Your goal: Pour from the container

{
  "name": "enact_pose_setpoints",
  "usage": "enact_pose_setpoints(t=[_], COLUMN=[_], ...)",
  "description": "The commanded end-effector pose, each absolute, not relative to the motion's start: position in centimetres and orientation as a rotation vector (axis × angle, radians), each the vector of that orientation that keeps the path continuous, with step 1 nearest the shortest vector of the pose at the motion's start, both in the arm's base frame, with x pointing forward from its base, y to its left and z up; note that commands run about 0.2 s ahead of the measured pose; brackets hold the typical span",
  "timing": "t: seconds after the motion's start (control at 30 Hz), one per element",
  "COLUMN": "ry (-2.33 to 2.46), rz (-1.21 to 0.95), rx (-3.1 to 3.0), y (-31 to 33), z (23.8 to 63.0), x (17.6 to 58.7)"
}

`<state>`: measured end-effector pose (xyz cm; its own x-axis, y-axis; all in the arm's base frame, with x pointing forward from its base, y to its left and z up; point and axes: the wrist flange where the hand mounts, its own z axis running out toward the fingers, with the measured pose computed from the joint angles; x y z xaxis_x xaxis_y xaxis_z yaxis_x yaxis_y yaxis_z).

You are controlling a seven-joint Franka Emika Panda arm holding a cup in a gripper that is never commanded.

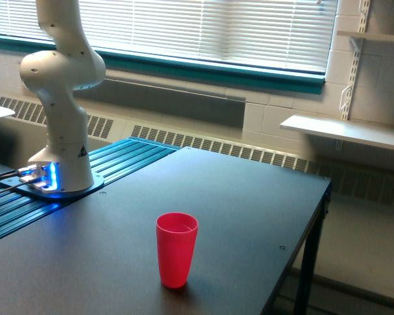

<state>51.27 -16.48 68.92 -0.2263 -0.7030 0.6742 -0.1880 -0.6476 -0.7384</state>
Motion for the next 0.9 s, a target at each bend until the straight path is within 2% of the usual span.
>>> enact_pose_setpoints(t=[0.03, 0.5, 0.9], ry=[1.128, 1.336, 1.547], rz=[-1.832, -1.502, -1.179], rx=[-1.766, -1.936, -2.134], y=[-16.8, -16.6, -16.2], z=[68.1, 64.0, 57.1], x=[52.2, 52.9, 51.2])
